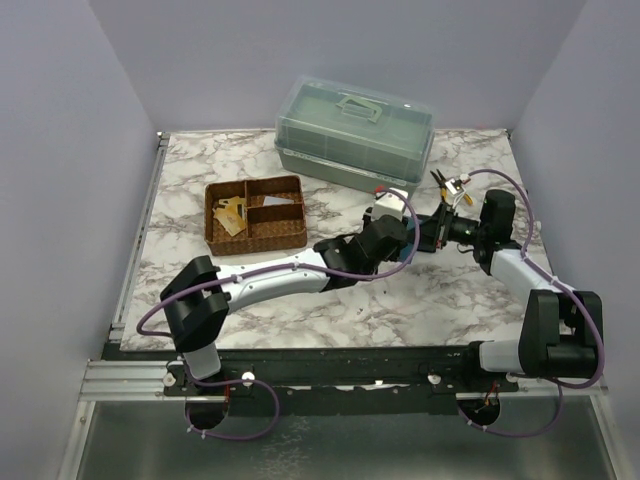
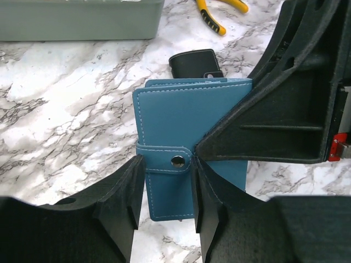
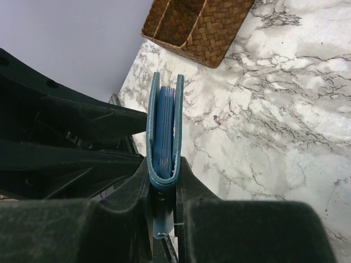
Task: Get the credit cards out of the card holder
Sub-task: Open the card holder at the center of the board.
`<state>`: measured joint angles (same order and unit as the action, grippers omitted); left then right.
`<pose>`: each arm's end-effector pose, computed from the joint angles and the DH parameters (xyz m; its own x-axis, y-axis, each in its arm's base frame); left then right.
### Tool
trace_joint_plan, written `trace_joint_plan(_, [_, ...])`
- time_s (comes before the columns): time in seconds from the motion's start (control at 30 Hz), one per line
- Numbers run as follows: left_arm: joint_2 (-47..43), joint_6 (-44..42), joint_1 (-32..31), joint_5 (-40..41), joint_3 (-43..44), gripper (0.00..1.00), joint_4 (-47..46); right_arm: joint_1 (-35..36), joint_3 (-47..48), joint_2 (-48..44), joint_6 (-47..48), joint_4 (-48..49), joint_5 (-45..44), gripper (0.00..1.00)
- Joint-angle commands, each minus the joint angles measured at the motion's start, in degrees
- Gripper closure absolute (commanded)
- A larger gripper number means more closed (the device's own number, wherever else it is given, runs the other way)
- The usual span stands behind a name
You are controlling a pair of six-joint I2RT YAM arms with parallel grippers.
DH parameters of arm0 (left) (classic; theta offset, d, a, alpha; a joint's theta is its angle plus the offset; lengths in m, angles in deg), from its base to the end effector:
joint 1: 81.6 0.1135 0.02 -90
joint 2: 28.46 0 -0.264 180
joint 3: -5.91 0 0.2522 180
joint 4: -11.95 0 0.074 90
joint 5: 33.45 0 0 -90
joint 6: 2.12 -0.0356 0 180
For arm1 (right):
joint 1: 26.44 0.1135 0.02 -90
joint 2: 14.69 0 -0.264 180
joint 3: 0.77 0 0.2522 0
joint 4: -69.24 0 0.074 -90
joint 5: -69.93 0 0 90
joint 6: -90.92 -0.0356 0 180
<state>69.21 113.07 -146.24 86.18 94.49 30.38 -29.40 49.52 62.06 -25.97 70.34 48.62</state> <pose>0.1861 -0.3515 0.2868 -0.4335 0.0507 -0.8997 0.4566 0.8731 -0.1707 0.2652 0.0195 0.2209 -0.7532 0.2035 -0.6255 -0.5396 0.3525 0.7646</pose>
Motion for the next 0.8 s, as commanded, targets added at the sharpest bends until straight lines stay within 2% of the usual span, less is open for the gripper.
trace_joint_plan(0.0, [3.16, -0.86, -0.37, 4.50, 5.08, 0.57, 6.22, -0.20, 2.03, 0.42, 0.34, -0.71, 0.20, 1.00])
trace_joint_plan(0.3, [5.68, -1.40, -0.36, 0.59, 7.82, 0.54, 8.89, -0.20, 1.99, 0.38, -0.97, -0.02, 0.97, 1.00])
trace_joint_plan(0.67, [9.72, -2.85, -0.53, 7.29, 10.94, 0.53, 12.91, -0.16, 1.52, 0.93, -2.84, 2.24, 3.65, 1.00])
trace_joint_plan(0.73, [10.26, -3.12, -0.52, 10.05, 11.56, 0.55, 12.87, -0.16, 1.47, 1.03, -2.81, 2.23, 3.90, 1.00])
trace_joint_plan(0.77, [10.46, -3.13, -0.56, 11.55, 11.88, 0.59, 12.83, -0.20, 1.49, 1.01, -2.77, 2.35, 4.03, 1.00])
